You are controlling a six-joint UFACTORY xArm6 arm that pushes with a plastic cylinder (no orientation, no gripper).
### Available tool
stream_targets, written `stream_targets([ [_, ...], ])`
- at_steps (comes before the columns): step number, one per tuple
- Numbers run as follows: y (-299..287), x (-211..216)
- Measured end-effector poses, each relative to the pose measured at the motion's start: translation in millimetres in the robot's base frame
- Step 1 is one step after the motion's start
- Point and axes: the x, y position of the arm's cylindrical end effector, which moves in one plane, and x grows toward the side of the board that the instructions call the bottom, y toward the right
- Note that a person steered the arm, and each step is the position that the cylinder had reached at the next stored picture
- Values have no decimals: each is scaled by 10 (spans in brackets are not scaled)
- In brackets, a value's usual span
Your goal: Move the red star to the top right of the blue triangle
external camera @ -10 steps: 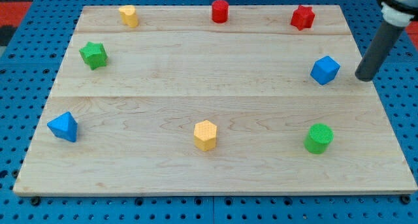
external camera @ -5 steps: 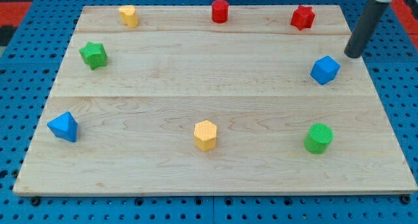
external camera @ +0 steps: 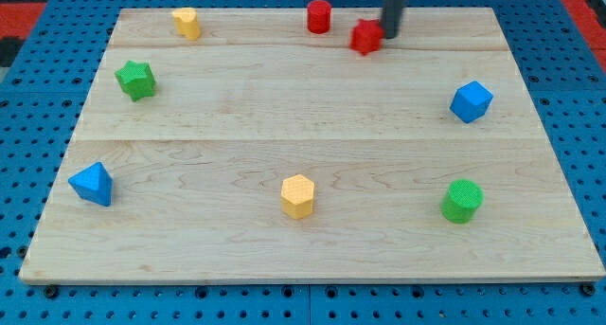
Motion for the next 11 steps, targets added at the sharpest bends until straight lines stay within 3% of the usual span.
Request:
stream_targets([
  [1,-614,3],
  [2,-1577,269],
  [3,-2056,666],
  [4,-2329,788],
  [6,-2873,1682],
  [7,-3032,1933],
  [8,-3059,1693],
  [10,-2871,1796],
  [11,-3178,2168],
])
